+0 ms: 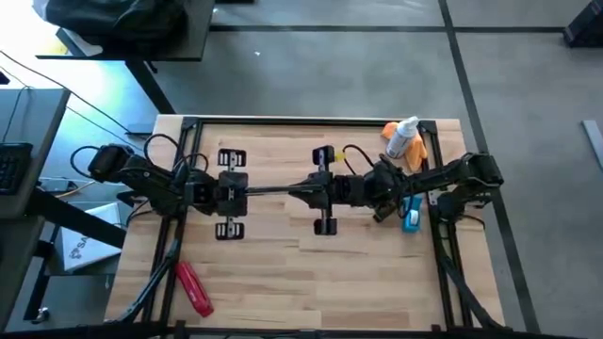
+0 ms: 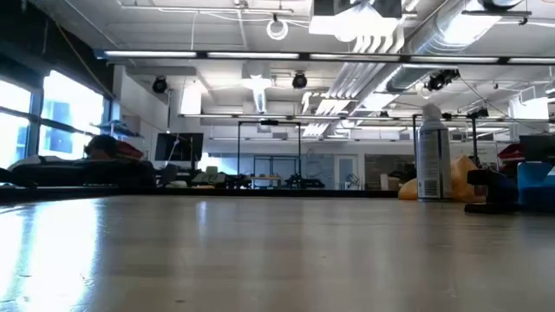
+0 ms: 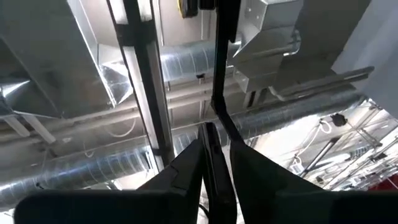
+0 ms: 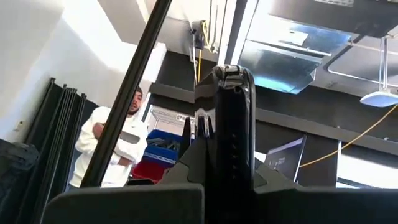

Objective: Apply microfiber cloth
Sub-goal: Spray the cellphone using the spray bottle

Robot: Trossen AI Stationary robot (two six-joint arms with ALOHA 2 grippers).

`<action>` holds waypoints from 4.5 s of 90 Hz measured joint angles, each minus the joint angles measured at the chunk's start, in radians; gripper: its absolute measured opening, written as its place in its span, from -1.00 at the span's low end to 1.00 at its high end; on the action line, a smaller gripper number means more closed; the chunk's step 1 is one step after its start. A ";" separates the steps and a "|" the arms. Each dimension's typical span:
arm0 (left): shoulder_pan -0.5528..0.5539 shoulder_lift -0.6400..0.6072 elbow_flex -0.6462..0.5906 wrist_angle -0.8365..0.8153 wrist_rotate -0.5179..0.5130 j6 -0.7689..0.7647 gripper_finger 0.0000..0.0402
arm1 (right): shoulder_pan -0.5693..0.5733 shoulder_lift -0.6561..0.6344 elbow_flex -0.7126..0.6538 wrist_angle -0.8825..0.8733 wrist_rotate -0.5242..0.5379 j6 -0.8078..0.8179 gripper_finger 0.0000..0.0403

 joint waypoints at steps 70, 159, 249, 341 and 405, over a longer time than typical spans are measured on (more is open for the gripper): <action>-0.002 0.000 -0.003 -0.020 -0.024 0.023 -0.42 | 0.000 0.000 0.013 -0.061 0.013 -0.021 -1.00; -0.012 -0.005 -0.002 -0.026 -0.154 0.006 -0.93 | -0.003 -0.003 0.013 -0.077 0.036 -0.019 -0.86; -0.312 -0.396 -0.055 -1.160 -0.759 0.017 -0.93 | 0.096 -0.275 0.013 -1.507 0.823 0.312 -0.07; -0.182 -0.217 -0.348 -0.806 -0.945 -0.127 -0.92 | -0.609 -0.300 0.312 -2.592 0.616 -0.449 -0.18; -0.058 -0.217 -0.348 -0.840 -0.802 -0.186 -0.92 | -0.880 -0.264 0.052 -2.354 0.660 -0.908 -0.18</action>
